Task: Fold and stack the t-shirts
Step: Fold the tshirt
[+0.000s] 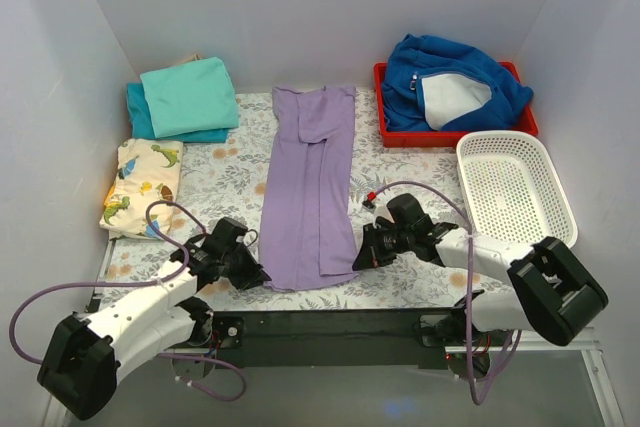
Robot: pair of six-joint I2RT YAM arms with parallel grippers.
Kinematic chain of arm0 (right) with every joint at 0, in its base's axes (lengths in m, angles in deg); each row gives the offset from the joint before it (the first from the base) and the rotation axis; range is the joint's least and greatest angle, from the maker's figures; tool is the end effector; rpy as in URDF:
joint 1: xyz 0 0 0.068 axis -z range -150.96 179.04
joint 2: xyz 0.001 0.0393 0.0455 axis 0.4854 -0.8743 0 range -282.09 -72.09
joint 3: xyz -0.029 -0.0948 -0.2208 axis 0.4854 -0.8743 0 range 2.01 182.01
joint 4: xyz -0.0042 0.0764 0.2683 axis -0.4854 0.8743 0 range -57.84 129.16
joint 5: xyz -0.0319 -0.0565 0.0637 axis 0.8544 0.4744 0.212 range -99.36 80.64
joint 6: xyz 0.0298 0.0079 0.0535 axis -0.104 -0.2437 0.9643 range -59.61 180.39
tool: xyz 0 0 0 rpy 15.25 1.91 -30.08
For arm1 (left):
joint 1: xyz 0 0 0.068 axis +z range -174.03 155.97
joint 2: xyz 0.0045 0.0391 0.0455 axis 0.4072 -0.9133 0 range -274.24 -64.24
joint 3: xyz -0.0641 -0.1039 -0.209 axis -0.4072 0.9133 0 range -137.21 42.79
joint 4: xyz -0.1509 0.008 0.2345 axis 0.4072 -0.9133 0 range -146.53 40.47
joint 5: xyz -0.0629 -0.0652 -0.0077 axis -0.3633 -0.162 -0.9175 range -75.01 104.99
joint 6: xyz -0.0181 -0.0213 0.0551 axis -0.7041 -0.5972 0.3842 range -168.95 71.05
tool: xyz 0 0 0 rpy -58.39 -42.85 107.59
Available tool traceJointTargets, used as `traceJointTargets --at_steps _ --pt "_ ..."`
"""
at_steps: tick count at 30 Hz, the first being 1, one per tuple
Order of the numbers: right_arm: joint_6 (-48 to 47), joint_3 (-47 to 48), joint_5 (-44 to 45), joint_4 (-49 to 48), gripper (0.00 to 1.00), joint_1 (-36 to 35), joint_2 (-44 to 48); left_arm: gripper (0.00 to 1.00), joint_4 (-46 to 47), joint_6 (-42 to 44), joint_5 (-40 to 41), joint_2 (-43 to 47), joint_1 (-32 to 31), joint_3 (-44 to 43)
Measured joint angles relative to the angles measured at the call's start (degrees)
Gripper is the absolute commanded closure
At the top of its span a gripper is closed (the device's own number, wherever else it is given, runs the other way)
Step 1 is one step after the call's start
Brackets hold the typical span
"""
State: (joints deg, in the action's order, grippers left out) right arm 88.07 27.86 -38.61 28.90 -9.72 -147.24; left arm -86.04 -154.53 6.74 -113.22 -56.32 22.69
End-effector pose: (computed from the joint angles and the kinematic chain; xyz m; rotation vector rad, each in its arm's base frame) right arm 0.1865 0.1789 0.0946 -0.5118 2.5052 1.1175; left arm 0.1464 -0.1006 0.1045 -1.7763 2.4682 -0.6980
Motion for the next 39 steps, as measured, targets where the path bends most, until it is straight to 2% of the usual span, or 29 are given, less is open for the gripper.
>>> traceJointTargets --at_steps 7,14,19,23,32,39 --pt "0.28 -0.52 0.70 7.37 0.99 -1.07 10.21 1.00 -4.07 1.40 -3.82 4.02 -1.70 -5.01" --pt "5.20 -4.90 1.49 13.00 0.99 -7.21 19.61 1.00 -6.60 -0.04 -6.99 7.74 -4.72 -5.09" --pt "7.74 -5.90 2.62 15.39 0.99 -8.92 21.79 1.00 -7.41 -0.28 -7.02 6.25 -6.67 -6.38" --pt "7.69 -3.37 5.01 17.35 0.99 -8.98 19.89 1.00 -7.61 0.66 -4.94 2.03 -7.19 -11.37" --pt "1.81 10.45 12.13 18.45 0.99 -8.66 8.48 0.98 -5.68 6.19 2.12 -12.55 -7.21 -23.82" --pt "-4.48 18.99 14.38 18.62 0.99 -3.78 0.48 0.97 -5.20 10.60 8.70 -22.29 -6.43 -31.63"
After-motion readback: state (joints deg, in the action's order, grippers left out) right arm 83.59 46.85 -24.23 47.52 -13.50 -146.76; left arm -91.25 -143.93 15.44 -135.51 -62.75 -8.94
